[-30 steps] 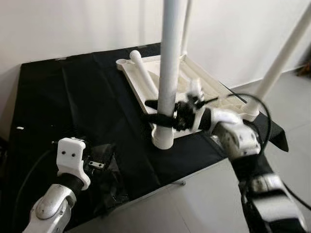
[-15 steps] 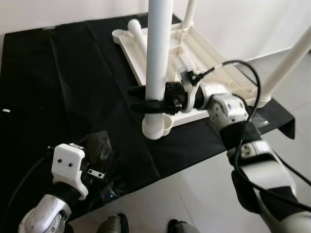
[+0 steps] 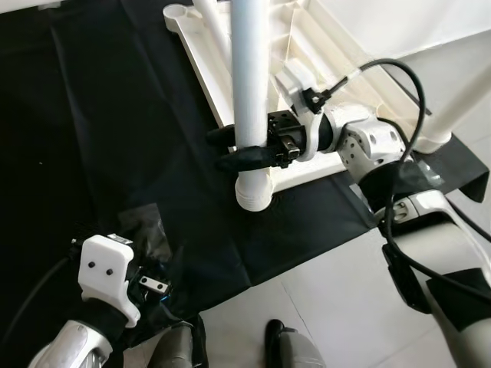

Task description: Building children table

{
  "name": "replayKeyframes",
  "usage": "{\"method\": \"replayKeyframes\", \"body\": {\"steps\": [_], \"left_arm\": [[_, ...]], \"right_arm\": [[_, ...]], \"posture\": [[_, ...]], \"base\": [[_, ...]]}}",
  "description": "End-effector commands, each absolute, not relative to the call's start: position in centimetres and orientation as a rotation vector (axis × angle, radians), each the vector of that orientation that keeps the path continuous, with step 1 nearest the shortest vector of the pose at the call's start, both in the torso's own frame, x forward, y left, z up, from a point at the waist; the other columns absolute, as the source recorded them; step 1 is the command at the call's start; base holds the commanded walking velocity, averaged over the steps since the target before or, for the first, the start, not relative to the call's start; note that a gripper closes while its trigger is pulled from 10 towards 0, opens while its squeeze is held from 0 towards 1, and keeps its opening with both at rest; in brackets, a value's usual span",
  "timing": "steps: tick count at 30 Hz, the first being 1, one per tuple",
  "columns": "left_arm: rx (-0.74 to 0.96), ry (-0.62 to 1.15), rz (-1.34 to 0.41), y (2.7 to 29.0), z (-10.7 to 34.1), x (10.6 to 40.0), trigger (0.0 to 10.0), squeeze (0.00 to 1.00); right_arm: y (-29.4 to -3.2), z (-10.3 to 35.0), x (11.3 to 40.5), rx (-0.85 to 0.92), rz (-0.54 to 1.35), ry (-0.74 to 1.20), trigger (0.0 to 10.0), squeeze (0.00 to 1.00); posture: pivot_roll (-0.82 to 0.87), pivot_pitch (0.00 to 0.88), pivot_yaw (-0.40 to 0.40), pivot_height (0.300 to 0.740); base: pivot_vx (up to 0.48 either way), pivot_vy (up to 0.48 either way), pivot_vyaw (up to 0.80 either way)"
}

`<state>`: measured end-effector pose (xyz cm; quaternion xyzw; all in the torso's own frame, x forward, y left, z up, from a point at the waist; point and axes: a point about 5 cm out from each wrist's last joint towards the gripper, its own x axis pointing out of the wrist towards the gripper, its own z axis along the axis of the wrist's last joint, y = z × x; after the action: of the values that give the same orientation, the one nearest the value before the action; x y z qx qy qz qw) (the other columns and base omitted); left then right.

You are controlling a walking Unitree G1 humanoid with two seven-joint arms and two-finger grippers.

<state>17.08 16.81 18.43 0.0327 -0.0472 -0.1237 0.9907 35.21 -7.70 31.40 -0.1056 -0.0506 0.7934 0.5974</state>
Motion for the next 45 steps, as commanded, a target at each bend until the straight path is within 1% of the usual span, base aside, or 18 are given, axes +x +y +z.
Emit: {"method": "replayKeyframes", "body": {"steps": [1, 7, 13, 20, 28, 35, 38, 41, 43, 45], "left_arm": [[0.053, -0.087, -0.258, 16.4, 18.5, 16.5, 10.0, 0.0], [0.051, -0.09, -0.257, 16.3, 18.6, 16.5, 10.0, 0.0], [0.048, -0.092, -0.253, 16.2, 18.7, 16.4, 10.0, 0.0], [0.049, -0.09, -0.255, 16.2, 18.8, 16.3, 10.0, 0.0], [0.054, -0.088, -0.257, 16.3, 18.9, 16.3, 10.0, 0.0], [0.057, -0.088, -0.255, 16.3, 18.9, 16.3, 10.0, 0.0], [0.058, -0.088, -0.256, 16.4, 18.9, 16.3, 10.0, 0.0], [0.059, -0.089, -0.256, 16.4, 18.9, 16.4, 10.0, 0.0], [0.06, -0.091, -0.256, 16.3, 19.0, 16.4, 10.0, 0.0], [0.06, -0.091, -0.256, 16.3, 19.0, 16.4, 10.0, 0.0]], "right_arm": [[-7.4, 30.3, 35.4, -0.337, 1.846, -0.045, 10.0, 0.0], [-7.2, 30.3, 35.7, -0.38, 1.839, -0.017, 10.0, 0.0], [-7.6, 30.8, 36.0, -0.36, 1.815, 0.022, 10.0, 0.0], [-7.9, 31.5, 36.2, -0.334, 1.804, 0.01, 10.0, 0.0], [-7.7, 31.1, 36.2, -0.371, 1.809, 0.02, 10.0, 0.0], [-7.2, 31.3, 36.2, -0.395, 1.82, -0.027, 10.0, 0.0], [-6.5, 30.9, 35.9, -0.438, 1.848, -0.053, 10.0, 0.0], [-6.1, 30.8, 35.7, -0.436, 1.864, -0.078, 10.0, 0.0], [-5.5, 30.4, 35.6, -0.402, 1.882, -0.128, 10.0, 0.0], [-5.5, 30.4, 35.6, -0.402, 1.882, -0.128, 10.0, 0.0]], "posture": [[-0.06, 0.432, -0.062, 0.74], [-0.06, 0.439, -0.068, 0.74], [-0.06, 0.447, -0.071, 0.74], [-0.06, 0.453, -0.066, 0.74], [-0.05, 0.456, -0.062, 0.74], [-0.05, 0.456, -0.06, 0.74], [-0.05, 0.455, -0.06, 0.74], [-0.05, 0.455, -0.06, 0.74], [-0.05, 0.454, -0.062, 0.74], [-0.05, 0.454, -0.062, 0.74]], "base": [[0.0, 0.0, 0.0], [0.0, 0.0, 0.0], [0.0, 0.0, 0.0], [0.0, 0.0, 0.0], [0.0, 0.0, 0.0], [0.0, 0.0, 0.0], [0.0, 0.0, 0.0], [0.0, 0.0, 0.0], [0.0, 0.0, 0.0], [0.0, 0.0, 0.0]]}}
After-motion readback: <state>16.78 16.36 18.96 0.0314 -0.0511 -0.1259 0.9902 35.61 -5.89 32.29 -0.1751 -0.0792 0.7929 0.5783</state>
